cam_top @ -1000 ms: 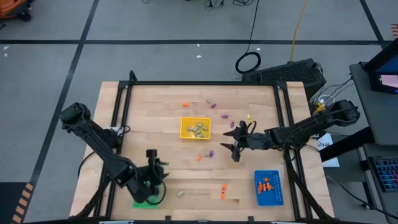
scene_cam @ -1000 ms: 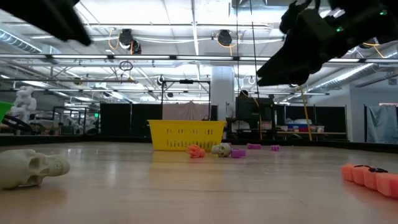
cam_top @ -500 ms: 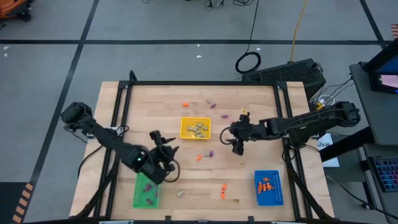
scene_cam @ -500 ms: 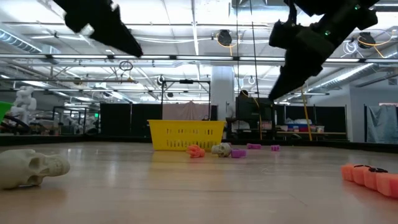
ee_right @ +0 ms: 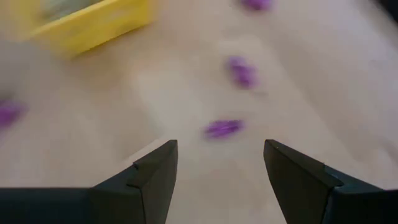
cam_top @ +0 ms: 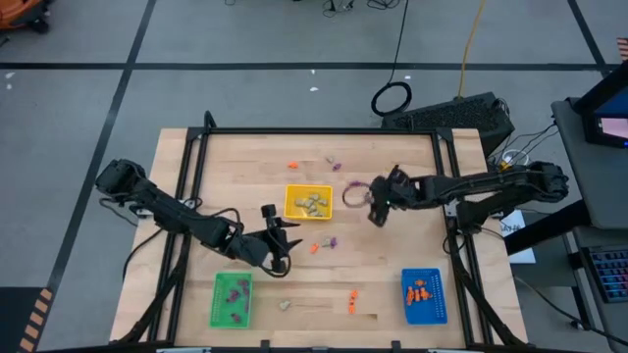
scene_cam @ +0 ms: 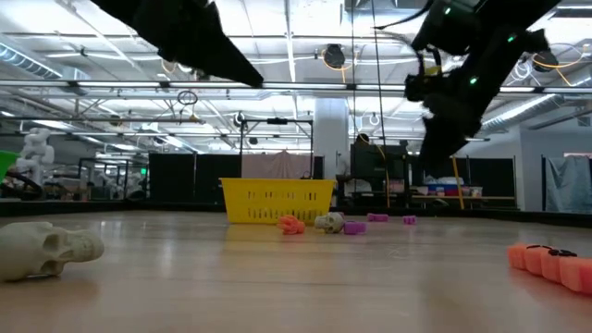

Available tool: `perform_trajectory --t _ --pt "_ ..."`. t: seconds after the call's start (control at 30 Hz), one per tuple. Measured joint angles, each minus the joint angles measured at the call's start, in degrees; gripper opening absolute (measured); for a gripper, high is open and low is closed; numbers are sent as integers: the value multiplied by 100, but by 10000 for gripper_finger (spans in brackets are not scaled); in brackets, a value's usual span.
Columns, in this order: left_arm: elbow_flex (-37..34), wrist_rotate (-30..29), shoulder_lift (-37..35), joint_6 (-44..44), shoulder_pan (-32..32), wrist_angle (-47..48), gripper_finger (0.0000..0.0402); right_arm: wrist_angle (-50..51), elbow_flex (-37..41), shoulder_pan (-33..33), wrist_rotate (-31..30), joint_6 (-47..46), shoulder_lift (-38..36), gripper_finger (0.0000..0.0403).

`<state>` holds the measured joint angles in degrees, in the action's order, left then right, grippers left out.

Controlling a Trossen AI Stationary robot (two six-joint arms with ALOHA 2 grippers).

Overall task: Sort Halloween decoration
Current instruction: Put the white skull toy in the yellow basket

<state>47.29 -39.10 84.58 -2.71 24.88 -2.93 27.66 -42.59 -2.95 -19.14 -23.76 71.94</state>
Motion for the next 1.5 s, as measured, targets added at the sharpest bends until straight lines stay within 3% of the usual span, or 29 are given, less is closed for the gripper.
perform_trajectory --t 0.23,0.33,0.53,0.8,1.17,1.27,1.5 --pt "-277 -34 0 -109 199 -873 192 -532 0 -286 -15 -1003 531 226" --pt "-416 -310 0 90 296 -1174 192 -893 0 -346 109 -1421 778 226" --pt "-658 -454 0 517 250 -1729 192 -1073 0 -346 12 -1632 1255 226" --pt "-658 -290 0 564 171 -1769 192 -1405 2 74 -19 -1455 1337 226" --pt "-658 -296 0 652 138 -1765 192 -3038 2 1636 -286 -246 1481 226" --pt "-658 -300 0 651 136 -1765 192 -3416 0 1768 -397 -25 1688 226" --pt "-658 -310 2 616 138 -1756 192 -4506 2 1794 34 416 2378 240"
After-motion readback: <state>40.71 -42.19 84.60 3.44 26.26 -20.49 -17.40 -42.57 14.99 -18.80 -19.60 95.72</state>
